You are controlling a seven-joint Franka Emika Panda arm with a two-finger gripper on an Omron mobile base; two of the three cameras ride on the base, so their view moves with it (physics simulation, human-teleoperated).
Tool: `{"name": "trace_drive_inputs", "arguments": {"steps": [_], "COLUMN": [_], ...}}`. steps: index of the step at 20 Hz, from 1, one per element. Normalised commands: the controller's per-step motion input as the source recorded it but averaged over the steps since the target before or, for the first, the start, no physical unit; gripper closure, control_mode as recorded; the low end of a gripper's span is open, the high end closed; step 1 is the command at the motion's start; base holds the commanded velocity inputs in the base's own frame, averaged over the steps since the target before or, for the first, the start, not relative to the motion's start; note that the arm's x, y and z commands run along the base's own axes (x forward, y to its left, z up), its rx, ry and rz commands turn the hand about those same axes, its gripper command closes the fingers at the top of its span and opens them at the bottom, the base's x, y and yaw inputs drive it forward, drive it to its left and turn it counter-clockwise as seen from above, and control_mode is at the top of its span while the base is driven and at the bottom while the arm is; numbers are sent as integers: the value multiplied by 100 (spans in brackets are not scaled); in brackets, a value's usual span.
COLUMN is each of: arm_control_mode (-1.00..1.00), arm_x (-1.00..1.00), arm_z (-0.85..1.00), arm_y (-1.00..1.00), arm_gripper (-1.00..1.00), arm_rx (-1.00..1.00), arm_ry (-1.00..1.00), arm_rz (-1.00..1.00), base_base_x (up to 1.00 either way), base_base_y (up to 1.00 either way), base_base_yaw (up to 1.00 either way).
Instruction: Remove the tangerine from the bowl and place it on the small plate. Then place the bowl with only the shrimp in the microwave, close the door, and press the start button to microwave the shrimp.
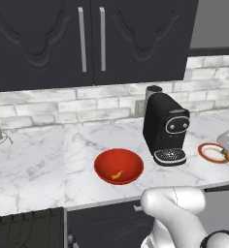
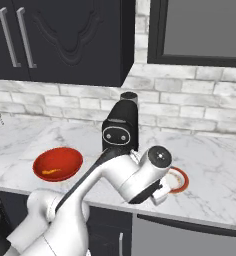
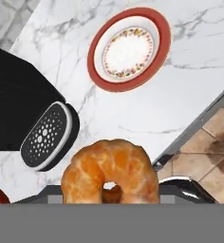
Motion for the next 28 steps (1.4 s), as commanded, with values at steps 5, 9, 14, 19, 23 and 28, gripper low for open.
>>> {"name": "trace_drive_inputs", "arguments": {"steps": [5,9,14,19,23,28], "arm_control_mode": [-100,-100,-100,-100,-100,-100], "arm_x": [82,81,63,51,28,3], "arm_z": [-20,-31,-68,-53,-29,-23], "arm_y": [-81,-57,-16,-16,-38,-12], "arm_gripper": [100,100,100,100,100,100], "arm_rx": [1,0,3,4,6,3], "arm_ry": [20,25,18,12,7,0], "arm_rz": [0,0,8,15,17,14], "base_base_x": [0,0,0,0,0,0], "base_base_y": [0,0,0,0,0,0], "base_base_yaw": [0,0,0,0,0,0]}}
